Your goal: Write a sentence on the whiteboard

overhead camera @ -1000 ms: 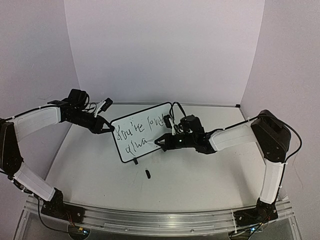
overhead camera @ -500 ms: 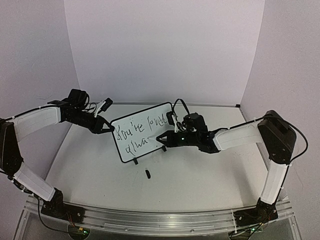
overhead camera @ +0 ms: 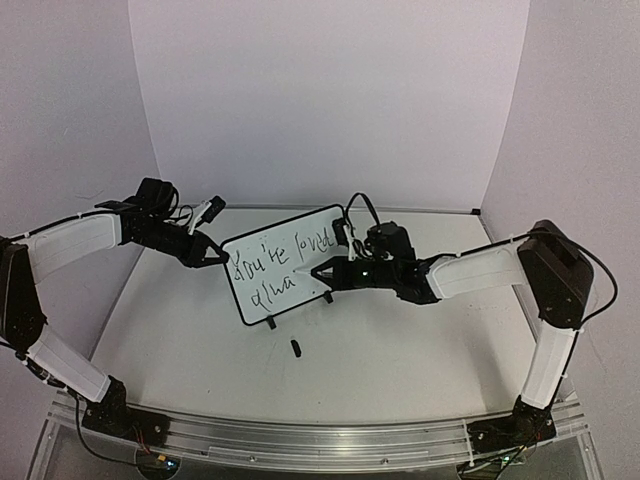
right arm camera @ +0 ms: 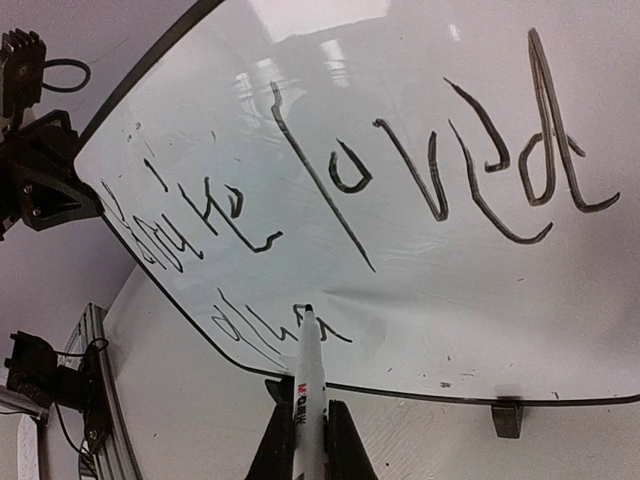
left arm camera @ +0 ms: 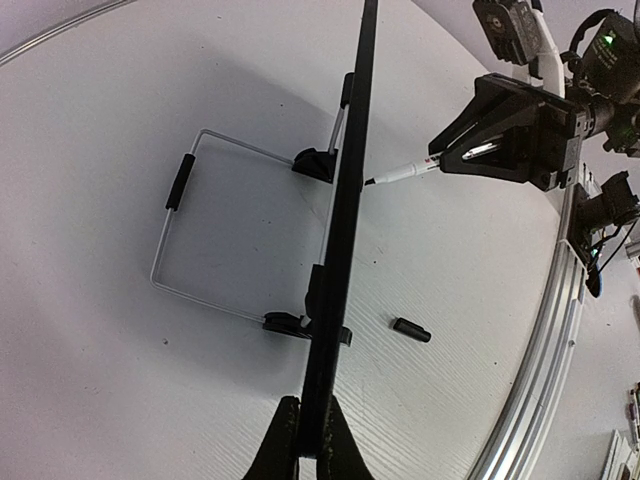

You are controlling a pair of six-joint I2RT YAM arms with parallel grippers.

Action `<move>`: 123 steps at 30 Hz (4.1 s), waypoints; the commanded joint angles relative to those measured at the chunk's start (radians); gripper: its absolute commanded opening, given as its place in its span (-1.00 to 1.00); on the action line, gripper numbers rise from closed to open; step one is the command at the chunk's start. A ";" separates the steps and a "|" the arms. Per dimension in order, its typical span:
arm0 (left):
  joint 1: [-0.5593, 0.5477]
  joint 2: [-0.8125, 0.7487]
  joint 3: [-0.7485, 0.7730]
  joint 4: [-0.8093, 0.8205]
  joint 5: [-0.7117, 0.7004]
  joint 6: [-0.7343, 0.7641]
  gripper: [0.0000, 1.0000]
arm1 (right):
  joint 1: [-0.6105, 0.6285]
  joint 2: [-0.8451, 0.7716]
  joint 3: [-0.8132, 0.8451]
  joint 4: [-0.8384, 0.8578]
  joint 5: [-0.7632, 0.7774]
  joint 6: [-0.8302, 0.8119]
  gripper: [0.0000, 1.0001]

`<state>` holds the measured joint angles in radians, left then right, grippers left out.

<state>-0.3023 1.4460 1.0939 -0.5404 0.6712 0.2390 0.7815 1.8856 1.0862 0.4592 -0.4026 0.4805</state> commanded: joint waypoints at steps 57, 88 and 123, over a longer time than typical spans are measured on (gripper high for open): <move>-0.008 0.020 0.019 -0.025 -0.076 0.027 -1.00 | -0.034 0.046 -0.001 0.051 -0.016 0.035 -1.00; -0.008 0.022 0.019 -0.025 -0.075 0.026 -1.00 | -0.005 0.019 -0.095 0.080 -0.030 0.090 -1.00; -0.009 0.017 0.019 -0.025 -0.074 0.027 -1.00 | -0.093 0.048 -0.034 0.164 -0.074 0.128 -1.00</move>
<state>-0.3031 1.4458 1.0939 -0.5404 0.6714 0.2390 0.6941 1.8984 1.0118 0.5848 -0.4482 0.6067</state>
